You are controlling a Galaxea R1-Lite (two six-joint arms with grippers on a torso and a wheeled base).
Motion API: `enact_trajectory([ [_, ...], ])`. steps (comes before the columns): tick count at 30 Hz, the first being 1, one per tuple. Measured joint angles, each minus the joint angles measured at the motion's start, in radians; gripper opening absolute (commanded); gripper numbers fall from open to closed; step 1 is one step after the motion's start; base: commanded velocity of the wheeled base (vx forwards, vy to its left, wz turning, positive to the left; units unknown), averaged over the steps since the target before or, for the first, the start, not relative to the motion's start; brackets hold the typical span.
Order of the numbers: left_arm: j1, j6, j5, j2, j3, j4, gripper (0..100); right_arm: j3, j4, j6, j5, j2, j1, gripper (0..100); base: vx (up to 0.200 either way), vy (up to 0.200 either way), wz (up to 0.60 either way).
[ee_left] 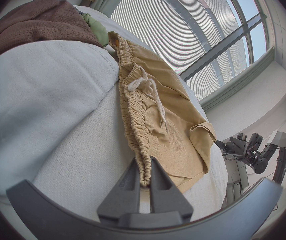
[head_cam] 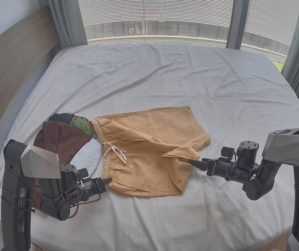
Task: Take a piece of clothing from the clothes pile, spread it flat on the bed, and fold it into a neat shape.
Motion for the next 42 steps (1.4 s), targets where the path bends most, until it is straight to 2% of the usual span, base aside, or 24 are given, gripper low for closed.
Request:
enact_trajectory([
  [3,0.009,0.009,0.001,-0.004,0.006,0.0,0,-0.002,-0.001,0.002,0.0,0.001,0.003,100,0.0,0.0,0.0],
  [14,0.116,0.116,-0.011,-0.045,0.093,-0.001,0,-0.005,0.022,0.01,0.002,-0.019,0.037,100,0.0,0.0,0.0],
  [24,0.128,0.119,-0.011,-0.05,0.111,-0.002,0,0.034,0.033,0.036,0.001,-0.064,0.112,100,0.0,0.0,0.0],
  [32,0.122,0.114,-0.01,-0.05,0.11,-0.002,0,0.011,0.184,0.069,0.001,-0.12,0.19,100,0.0,0.0,0.0],
  [42,0.123,0.111,-0.01,-0.051,0.111,-0.003,0,-0.19,0.356,0.101,-0.004,-0.043,0.226,100,0.0,0.0,0.0],
])
